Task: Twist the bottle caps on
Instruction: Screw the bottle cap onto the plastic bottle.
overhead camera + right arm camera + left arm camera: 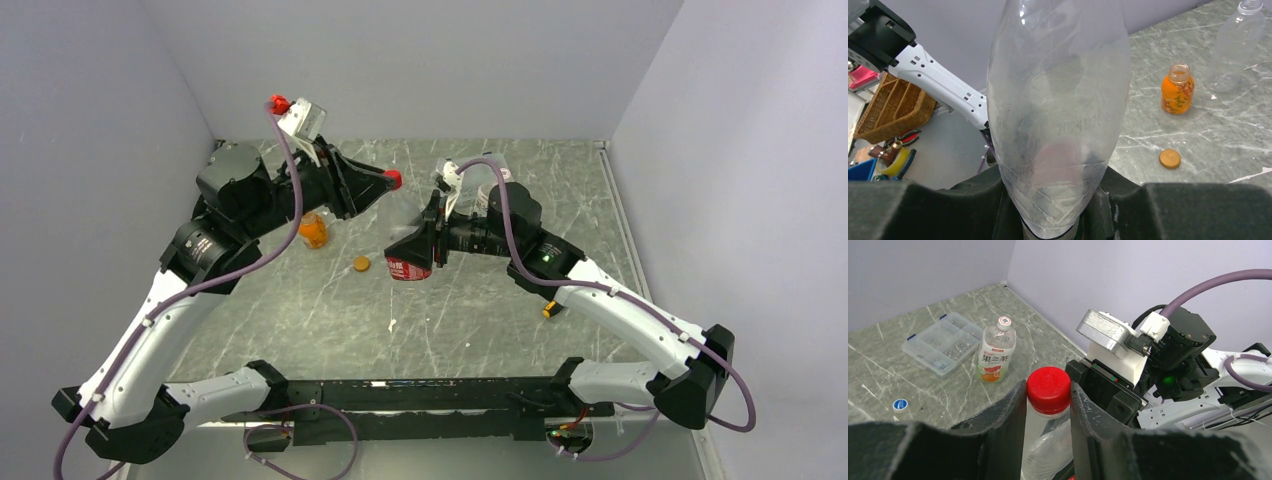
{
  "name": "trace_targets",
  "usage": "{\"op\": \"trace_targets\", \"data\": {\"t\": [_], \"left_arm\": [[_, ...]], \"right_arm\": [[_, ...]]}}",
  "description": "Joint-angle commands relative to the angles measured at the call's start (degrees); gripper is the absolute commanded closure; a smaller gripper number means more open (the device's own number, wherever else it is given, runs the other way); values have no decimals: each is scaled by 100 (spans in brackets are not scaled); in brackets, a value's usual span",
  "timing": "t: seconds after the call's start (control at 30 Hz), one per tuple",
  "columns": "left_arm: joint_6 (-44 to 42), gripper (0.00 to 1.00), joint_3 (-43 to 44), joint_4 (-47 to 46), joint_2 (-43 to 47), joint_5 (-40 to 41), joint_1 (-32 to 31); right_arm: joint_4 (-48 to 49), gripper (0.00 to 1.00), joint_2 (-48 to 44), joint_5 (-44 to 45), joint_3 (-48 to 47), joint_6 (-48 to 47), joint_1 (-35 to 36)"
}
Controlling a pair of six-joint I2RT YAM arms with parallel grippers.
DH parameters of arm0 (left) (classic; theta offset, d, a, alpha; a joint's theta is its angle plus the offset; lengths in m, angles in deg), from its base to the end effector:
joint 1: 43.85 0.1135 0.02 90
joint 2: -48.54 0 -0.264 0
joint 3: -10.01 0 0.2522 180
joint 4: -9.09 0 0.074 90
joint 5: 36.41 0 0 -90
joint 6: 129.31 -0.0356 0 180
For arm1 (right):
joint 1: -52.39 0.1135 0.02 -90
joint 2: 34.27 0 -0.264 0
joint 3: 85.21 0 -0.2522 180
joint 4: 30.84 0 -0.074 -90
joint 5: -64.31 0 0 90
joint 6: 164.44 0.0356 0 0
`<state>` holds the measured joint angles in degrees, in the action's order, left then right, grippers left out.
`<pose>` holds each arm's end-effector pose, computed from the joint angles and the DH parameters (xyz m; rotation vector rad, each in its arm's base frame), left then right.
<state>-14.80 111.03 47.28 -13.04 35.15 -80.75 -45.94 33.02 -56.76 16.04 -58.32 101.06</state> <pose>0.1507 -0.1272 0.5082 0.4459 1.5956 -1.0811 0.1642 0.2145 0.4005 -0.9210 1.5391 1.2799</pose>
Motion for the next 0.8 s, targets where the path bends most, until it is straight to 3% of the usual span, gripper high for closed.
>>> {"op": "trace_targets", "data": {"t": [0.0,0.1,0.23,0.3,0.43,0.77], "left_arm": [[-23,100,60,150,21,-492,-93],[-42,85,194,367,9,-25,-89],[-26,38,482,749,-95,666,-91],[-28,24,549,799,-100,933,-91],[11,17,640,707,-147,1111,-89],[184,22,1000,867,-658,1533,-89]], "right_arm": [[495,85,61,-169,-340,56,13],[224,85,143,98,-480,-31,12],[11,85,158,406,-510,-69,11],[-136,85,158,602,-514,-122,11],[-381,85,212,994,-495,-225,16],[-607,86,394,1888,-524,-229,86]]}}
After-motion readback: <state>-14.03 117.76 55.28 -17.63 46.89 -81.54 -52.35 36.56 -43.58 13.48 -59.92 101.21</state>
